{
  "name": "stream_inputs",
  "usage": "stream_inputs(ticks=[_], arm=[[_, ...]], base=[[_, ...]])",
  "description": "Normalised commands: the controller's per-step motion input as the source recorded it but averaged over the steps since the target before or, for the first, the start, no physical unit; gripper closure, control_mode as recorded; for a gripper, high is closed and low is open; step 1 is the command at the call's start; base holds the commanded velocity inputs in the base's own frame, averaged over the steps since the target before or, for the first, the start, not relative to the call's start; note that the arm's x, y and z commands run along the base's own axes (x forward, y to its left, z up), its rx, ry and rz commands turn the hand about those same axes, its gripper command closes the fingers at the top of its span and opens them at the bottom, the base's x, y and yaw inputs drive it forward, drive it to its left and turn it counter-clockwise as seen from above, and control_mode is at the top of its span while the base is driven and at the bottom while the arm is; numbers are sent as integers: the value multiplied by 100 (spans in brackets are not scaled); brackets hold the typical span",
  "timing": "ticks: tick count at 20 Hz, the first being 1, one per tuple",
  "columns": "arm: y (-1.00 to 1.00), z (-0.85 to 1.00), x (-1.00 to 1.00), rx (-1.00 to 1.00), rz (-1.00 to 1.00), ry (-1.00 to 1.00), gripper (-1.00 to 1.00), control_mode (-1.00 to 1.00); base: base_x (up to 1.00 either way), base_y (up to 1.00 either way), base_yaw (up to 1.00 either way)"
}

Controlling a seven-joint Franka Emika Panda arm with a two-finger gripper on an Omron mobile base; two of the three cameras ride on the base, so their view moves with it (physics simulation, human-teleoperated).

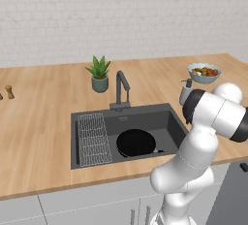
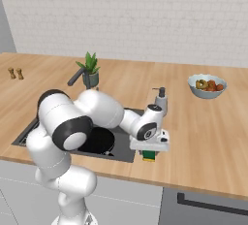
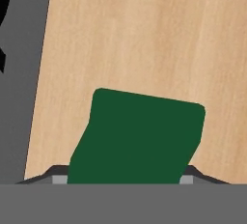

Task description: Pick the pan and sponge and place them into the sink. Then turn on the water.

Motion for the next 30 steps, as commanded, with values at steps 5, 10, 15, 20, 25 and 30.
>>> stream_inputs(ticks=[5, 10, 15, 20, 25, 30], arm=[[52, 1, 7, -4, 15, -3, 100, -100], [62, 0, 31, 3, 15, -3, 100, -100], [100, 6, 62, 1, 26, 0, 100, -100], [100, 5, 87, 8, 20, 1, 100, -100], [92, -18, 100, 3, 13, 5, 100, -100], [79, -55, 98, 0, 11, 0, 100, -100]], base=[[0, 0, 0], [0, 0, 0], [0, 0, 0], [0, 0, 0], [0, 0, 0], [0, 0, 0]])
